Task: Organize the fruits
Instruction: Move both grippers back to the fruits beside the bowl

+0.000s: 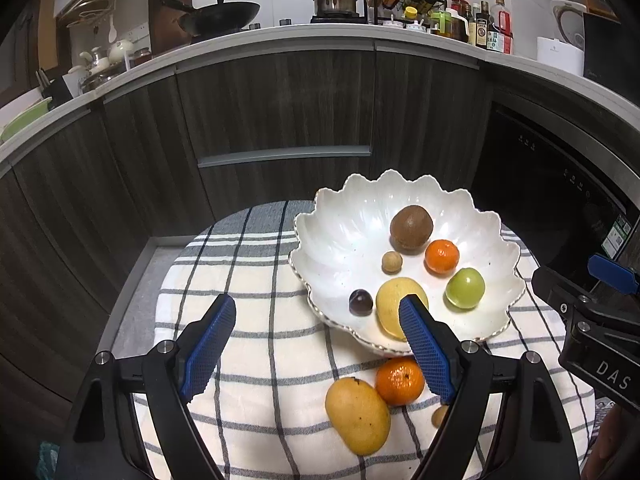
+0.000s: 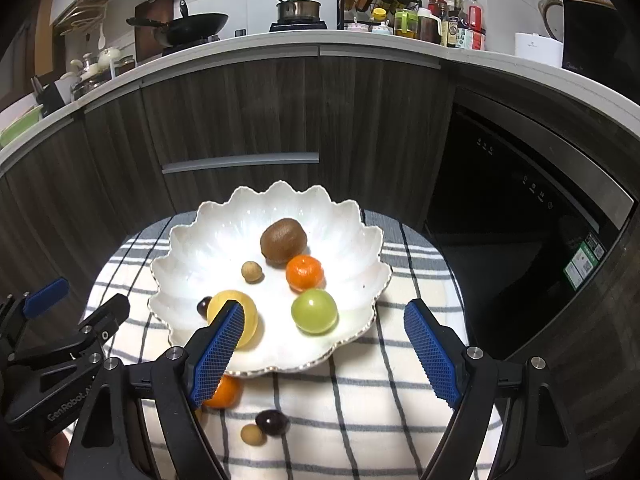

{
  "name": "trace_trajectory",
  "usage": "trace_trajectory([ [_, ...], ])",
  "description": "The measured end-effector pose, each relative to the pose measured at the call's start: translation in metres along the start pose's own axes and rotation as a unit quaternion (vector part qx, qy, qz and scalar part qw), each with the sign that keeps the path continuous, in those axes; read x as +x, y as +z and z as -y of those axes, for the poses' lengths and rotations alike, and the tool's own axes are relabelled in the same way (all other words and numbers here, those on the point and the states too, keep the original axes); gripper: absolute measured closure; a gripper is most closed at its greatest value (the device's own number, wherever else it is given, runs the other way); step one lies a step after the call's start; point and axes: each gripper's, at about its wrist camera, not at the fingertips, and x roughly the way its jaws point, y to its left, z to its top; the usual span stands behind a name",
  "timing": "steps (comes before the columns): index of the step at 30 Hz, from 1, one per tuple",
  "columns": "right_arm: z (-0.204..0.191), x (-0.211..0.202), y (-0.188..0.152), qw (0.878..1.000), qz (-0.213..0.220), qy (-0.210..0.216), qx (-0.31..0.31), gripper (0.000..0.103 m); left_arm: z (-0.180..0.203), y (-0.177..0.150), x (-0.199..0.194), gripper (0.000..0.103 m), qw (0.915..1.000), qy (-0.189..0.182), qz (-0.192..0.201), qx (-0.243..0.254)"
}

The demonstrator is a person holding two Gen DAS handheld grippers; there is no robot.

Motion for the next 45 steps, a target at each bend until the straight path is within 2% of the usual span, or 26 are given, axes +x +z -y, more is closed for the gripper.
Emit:
trace_trajectory([
  [11,0.002,0.007,-0.025,1.0,-0.02,-0.001,0.005,0.02,0.005,-0.026,0.008,0.019,0.9998,0.0,-0.017,0.005],
  [21,0.003,0.021,-0.051,0.999,-0.045,-0.001,0.008,0.02,0.01,-0.059,0.026,0.02,0.9985,-0.004,-0.052,0.014],
  [36,0.011,0.04,-0.066,0.998,-0.066,-0.001,0.018,0.02,0.025,-0.089,0.044,0.02,0.9957,-0.012,-0.087,0.03],
  [43,0.016,0.051,-0.076,0.996,-0.083,-0.002,0.027,0.02,0.031,-0.095,0.056,0.024,0.9944,-0.012,-0.099,0.037],
  [45,0.017,0.053,-0.078,0.996,-0.087,-0.003,0.029,0.02,0.032,-0.096,0.061,0.029,0.9938,-0.016,-0.104,0.036],
])
